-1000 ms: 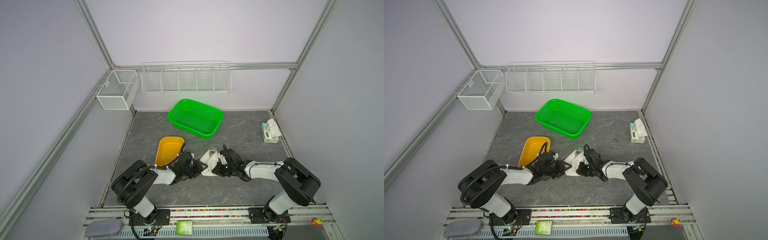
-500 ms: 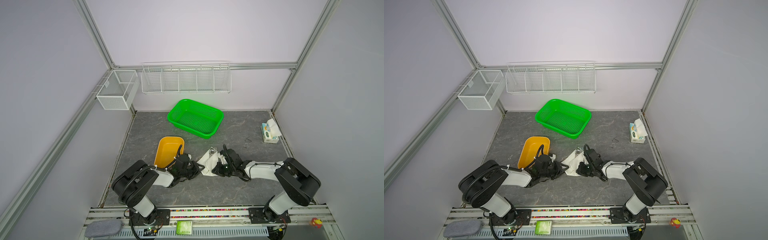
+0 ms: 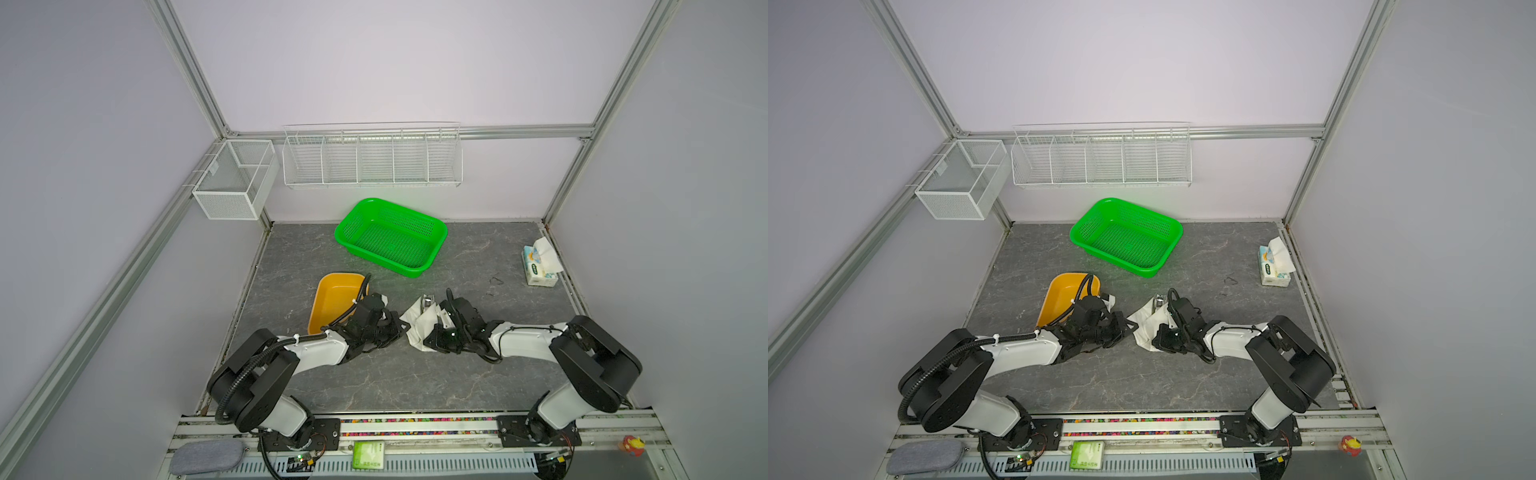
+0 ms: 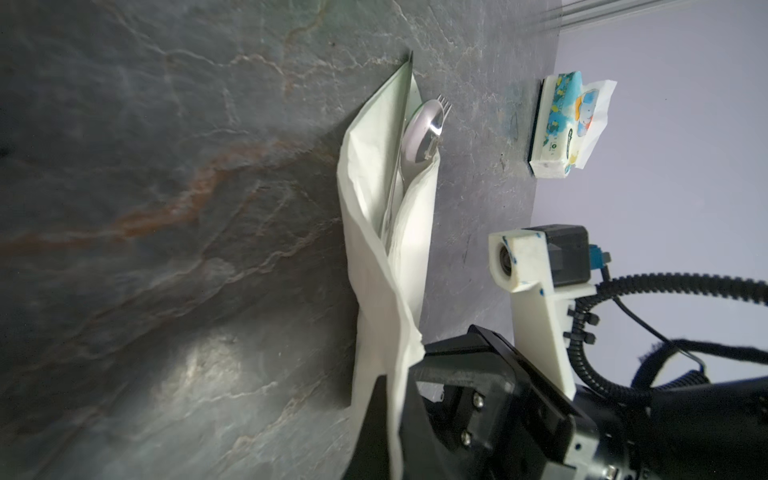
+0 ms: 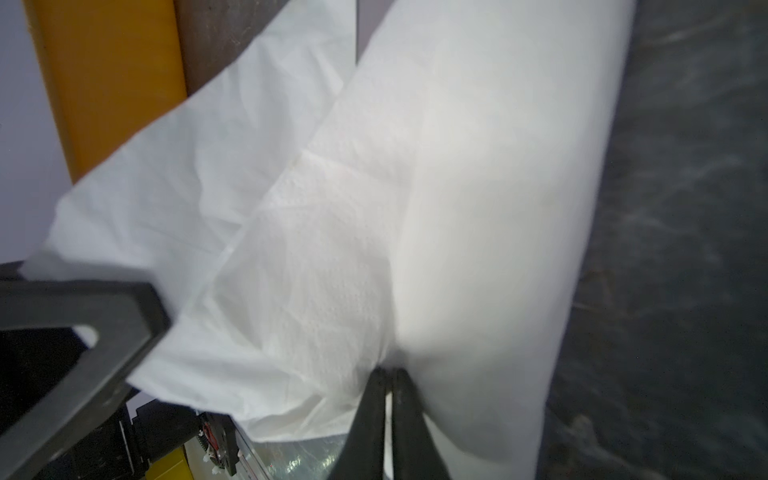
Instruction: Place the utensils on the paper napkin and roll it up
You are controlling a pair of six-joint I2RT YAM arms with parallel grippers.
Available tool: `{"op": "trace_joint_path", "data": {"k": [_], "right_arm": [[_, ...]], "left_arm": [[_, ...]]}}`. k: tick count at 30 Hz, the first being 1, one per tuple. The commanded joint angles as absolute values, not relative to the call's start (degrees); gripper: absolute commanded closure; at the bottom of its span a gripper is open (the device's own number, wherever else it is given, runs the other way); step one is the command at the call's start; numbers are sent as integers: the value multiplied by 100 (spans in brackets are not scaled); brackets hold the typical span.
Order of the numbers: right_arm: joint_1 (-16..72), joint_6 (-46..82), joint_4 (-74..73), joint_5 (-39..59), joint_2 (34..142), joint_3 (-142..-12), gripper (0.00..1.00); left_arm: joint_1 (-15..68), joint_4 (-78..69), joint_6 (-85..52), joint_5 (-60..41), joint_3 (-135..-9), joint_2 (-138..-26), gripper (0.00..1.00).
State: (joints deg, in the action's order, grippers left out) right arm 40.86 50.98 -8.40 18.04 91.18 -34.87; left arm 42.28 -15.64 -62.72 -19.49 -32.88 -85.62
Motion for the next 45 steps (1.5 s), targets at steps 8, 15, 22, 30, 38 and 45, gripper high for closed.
{"op": "trace_joint_path", "data": {"k": [8,15,22,30,38,45], "right_arm": [[4091,5194,-528,1705,9114,-3404,90],[4090,5186,-537,1702,9119,-3367,89],[4096,5212,-606,1683,9132,-3340,89],[4095,5228,-685,1711,9115,-3301,88],[4079,5315,-1077,1703,8732,-3178,85],[4058,5352,-894,1605,8482,-3055,85]], "left_arm": [[4341,-784,-5618,-2054,-3932,-8692,99],[4455,-633,-5410,-2260,-4254,-8859,99],[4585,-523,-5174,-2575,-4601,-9265,100],[4653,-677,-5294,-2776,-4873,-9667,100],[4693,-706,-5423,-2652,-4857,-9831,100],[4693,-747,-5439,-2671,-4945,-10036,100]]}}
